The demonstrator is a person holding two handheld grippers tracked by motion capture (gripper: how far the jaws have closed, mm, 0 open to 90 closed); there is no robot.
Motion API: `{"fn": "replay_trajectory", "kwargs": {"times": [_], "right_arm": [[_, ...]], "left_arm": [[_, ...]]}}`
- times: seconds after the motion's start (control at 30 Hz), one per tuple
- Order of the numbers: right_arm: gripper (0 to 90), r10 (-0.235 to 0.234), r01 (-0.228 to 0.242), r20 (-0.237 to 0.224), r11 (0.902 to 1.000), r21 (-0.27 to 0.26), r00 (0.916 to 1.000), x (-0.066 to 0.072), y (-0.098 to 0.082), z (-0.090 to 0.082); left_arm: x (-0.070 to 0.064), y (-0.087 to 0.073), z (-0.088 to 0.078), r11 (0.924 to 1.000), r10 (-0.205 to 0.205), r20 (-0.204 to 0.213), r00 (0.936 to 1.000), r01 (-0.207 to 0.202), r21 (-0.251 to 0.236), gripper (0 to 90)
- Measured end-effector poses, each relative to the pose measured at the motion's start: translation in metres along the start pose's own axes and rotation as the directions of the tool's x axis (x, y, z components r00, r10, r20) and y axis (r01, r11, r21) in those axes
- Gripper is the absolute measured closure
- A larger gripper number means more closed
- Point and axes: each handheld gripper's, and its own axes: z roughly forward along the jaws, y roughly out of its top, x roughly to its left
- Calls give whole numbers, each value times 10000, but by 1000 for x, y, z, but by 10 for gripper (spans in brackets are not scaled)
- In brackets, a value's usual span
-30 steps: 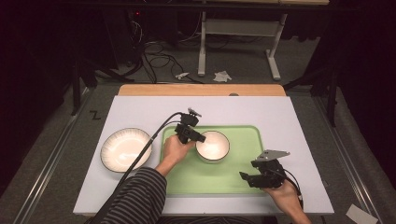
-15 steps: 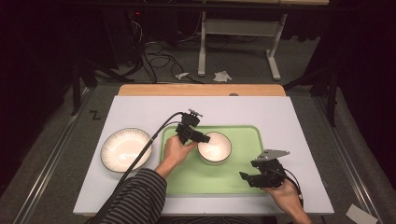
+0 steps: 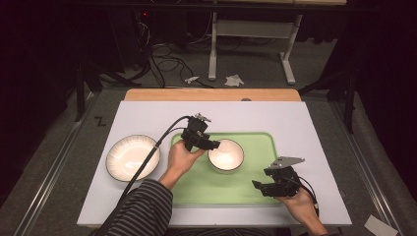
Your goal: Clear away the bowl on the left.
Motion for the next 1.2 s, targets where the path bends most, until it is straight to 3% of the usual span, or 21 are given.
{"fn": "replay_trajectory", "kwargs": {"times": [0.17, 0.37, 0.83, 1.2], "right_arm": [[370, 38, -37, 78, 9999, -116, 10000, -2, -1, -5], [372, 199, -198, 58, 9998, -101, 9998, -6, -3, -6], [372, 242, -242, -2, 9997, -90, 9997, -8, -2, -4], [372, 227, -227, -84, 9997, -43, 9997, -8, 0, -3]], "left_arm": [[-4, 4, -6, 9993, -217, 243, 9995, 224, -292, 446], [-3, 10, -16, 9994, -62, 279, 9996, 71, -325, 446], [-3, 21, -37, 9965, -309, 513, 9982, 348, -758, 446], [5, 23, -58, 9949, -358, 338, 9988, 389, -930, 443]]}}
